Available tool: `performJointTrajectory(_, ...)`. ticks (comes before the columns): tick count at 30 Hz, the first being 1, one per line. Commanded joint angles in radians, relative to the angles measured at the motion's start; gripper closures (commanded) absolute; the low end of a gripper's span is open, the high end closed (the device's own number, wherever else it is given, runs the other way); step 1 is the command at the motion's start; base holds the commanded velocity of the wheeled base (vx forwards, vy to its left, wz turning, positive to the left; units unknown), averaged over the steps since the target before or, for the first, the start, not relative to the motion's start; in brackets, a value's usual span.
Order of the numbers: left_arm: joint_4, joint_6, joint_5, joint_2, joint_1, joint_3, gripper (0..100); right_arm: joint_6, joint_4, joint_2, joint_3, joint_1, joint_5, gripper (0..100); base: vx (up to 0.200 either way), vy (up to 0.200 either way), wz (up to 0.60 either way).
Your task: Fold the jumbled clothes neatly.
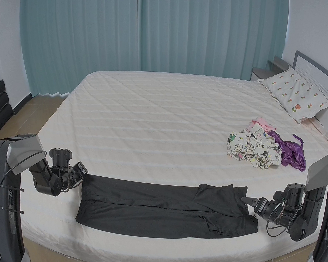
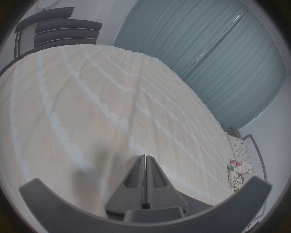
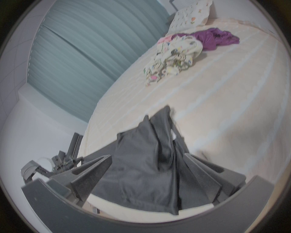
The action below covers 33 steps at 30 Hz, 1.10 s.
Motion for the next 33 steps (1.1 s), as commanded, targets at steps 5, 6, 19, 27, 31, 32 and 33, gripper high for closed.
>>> performJointTrajectory(5,0.0,-0.001,-0.002,0.007,-0.001,0.003,100,0.008,0.001,0.098,-0.152,0.001,-0.054,0,0.0,0.0,0.0)
performJointTrajectory(6,0.0,-0.002,-0.002,0.007,-0.001,0.004,100,0.003,0.007,0.103,-0.167,-0.001,-0.058,0,0.0,0.0,0.0)
performJointTrajectory(19,0.0,-0.001,-0.002,0.007,-0.001,0.004,100,-0.024,0.283,0.134,-0.473,0.038,-0.135,0,0.0,0.0,0.0)
performJointTrajectory(27,0.0,-0.002,-0.002,0.007,-0.001,0.003,100,-0.024,0.36,0.141,-0.526,0.042,-0.137,0,0.0,0.0,0.0)
performJointTrajectory(31,0.0,-0.002,-0.002,0.007,-0.001,0.004,100,-0.026,0.363,0.155,-0.539,0.042,-0.16,100,0.0,0.0,0.0)
performJointTrajectory(32,0.0,-0.002,-0.002,0.007,-0.001,0.003,100,-0.026,0.363,0.157,-0.543,0.042,-0.166,100,0.0,0.0,0.0)
performJointTrajectory(33,0.0,-0.002,-0.002,0.007,-0.001,0.004,100,-0.027,0.364,0.158,-0.543,0.041,-0.173,100,0.0,0.0,0.0)
